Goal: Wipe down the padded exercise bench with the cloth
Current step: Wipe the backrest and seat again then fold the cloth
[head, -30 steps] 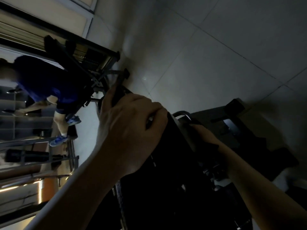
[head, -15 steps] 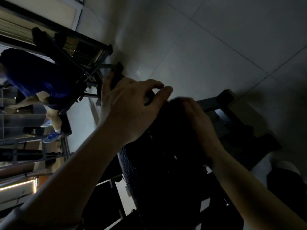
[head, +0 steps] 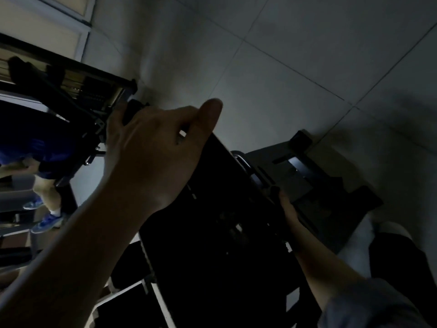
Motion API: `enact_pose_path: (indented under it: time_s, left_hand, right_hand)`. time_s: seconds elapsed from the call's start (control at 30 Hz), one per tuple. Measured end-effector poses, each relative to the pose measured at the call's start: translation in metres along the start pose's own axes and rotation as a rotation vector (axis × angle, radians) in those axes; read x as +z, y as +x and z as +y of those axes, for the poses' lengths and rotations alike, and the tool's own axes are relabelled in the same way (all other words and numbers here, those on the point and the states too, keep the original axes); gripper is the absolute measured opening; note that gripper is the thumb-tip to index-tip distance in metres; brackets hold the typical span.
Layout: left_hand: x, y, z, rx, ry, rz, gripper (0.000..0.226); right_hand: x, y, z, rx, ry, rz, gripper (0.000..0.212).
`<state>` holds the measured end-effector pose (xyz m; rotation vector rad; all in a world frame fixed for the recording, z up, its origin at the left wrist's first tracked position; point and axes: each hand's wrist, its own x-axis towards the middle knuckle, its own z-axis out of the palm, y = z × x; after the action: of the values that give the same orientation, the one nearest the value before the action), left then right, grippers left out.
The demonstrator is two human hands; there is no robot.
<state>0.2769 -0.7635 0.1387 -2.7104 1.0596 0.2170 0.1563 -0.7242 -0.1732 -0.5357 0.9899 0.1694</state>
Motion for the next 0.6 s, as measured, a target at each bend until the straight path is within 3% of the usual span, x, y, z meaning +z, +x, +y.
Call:
enact_pose_path:
  time_s: [0.07, 0.17, 0.23, 0.33, 0.4, 0.47, 0.5, 0.6]
  left_hand:
    - [0.001, 0.001, -0.002, -0.015, 0.033, -0.022, 0.078]
    - [0.004, 0.004, -0.004, -0.033, 0.082, -0.046, 0.078]
    - [0.004, 0.003, -0.004, -0.046, 0.087, -0.053, 0.073]
    - [0.002, 0.002, -0.002, -0.060, 0.059, -0.050, 0.066]
    - [0.000, 0.000, -0.003, -0.019, 0.099, -0.054, 0.058]
    - [0.000, -0.003, -0.005, -0.005, 0.097, -0.049, 0.056]
    - [-0.001, -0.004, -0.005, -0.009, 0.082, -0.037, 0.060]
    - [-0.003, 0.000, -0.006, -0.010, 0.111, -0.030, 0.071]
  right_hand:
    - [0.007, -0.028, -0.018, 0.042, 0.077, -0.131, 0.051]
    - [0.022, -0.079, -0.053, 0.087, 0.117, -0.207, 0.048]
    - [0.031, -0.127, -0.081, 0.015, 0.106, -0.262, 0.042]
    - [0.045, -0.179, -0.113, -0.418, -0.078, -0.323, 0.027]
    - [0.055, -0.193, -0.128, -0.741, -0.178, -0.329, 0.033]
    - [0.060, -0.191, -0.133, -0.854, -0.234, -0.325, 0.041]
    - [0.057, -0.183, -0.131, -0.818, -0.219, -0.327, 0.041]
    - [0.041, -0.150, -0.112, -0.329, -0.002, -0.266, 0.043]
